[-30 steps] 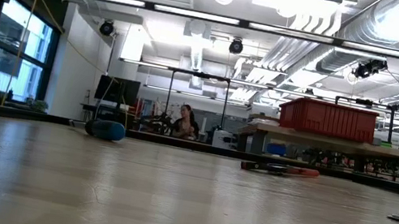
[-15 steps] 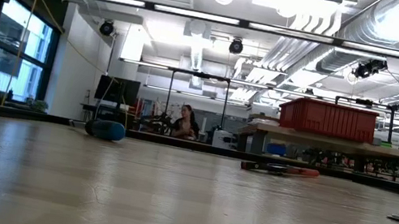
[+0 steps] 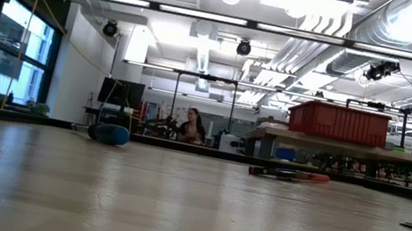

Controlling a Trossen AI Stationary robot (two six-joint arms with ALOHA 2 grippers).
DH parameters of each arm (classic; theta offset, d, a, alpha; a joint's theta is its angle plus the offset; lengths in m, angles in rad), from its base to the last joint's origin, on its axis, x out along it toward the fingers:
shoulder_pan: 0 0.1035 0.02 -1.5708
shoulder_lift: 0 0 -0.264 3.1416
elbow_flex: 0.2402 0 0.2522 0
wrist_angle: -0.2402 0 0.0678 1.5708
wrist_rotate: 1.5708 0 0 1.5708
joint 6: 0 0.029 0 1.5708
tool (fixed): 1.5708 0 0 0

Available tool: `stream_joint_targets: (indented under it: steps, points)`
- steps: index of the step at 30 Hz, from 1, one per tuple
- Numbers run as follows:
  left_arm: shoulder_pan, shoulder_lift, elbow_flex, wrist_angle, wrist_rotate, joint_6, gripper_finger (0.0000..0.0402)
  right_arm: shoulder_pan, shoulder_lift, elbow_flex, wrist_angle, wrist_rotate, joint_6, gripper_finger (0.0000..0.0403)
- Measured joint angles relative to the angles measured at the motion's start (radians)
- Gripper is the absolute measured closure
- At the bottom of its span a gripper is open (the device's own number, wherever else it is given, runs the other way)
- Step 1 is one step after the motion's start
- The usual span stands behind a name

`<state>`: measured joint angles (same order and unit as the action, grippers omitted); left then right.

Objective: Coil cords
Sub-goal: Coil the black wire onto the black spool

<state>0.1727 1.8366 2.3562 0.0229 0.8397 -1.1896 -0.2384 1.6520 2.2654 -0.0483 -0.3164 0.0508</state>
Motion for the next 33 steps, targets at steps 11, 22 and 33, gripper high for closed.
stream_joint_targets:
  steps: [11, 22, 33]
  points:
    - [-0.01, 0.081, -0.001, 0.376, 0.055, -0.309, 0.0401, -0.027, 0.017, 0.0, -0.043, -0.264, 0.08, 0.0403]
    - [-0.003, 0.081, -0.001, 0.399, 0.148, -0.341, 0.0401, 0.032, 0.062, -0.002, -0.029, -0.304, 0.064, 0.0403]
    - [-0.002, 0.067, 0.0, 0.546, 0.39, -0.384, 0.0401, 0.077, 0.089, -0.004, 0.028, -0.335, -0.006, 0.0403]
